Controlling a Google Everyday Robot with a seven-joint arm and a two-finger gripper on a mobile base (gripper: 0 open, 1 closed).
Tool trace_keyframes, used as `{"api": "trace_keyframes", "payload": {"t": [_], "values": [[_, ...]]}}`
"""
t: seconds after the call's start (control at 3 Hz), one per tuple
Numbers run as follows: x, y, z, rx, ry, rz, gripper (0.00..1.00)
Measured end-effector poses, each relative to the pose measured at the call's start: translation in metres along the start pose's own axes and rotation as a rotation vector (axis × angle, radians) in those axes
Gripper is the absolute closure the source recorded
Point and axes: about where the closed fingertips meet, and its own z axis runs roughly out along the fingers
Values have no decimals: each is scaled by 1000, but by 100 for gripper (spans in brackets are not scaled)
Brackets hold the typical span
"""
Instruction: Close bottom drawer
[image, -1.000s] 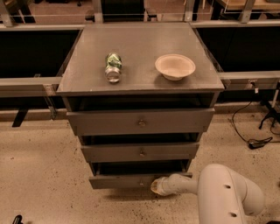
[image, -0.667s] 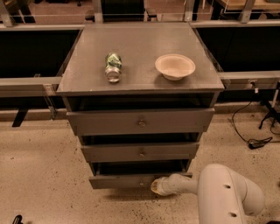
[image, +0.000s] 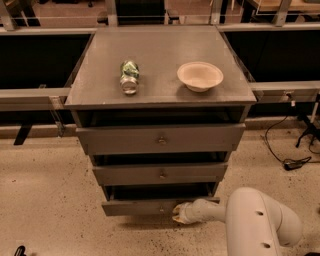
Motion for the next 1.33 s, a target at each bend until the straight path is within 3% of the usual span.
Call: {"api": "trace_keyframes", "payload": {"t": [0.33, 1.0, 1.33], "values": [[0, 0, 0, 0, 0, 0, 5], [0, 0, 0, 0, 0, 0, 0], [-7, 6, -6, 11, -35, -27, 0]]}}
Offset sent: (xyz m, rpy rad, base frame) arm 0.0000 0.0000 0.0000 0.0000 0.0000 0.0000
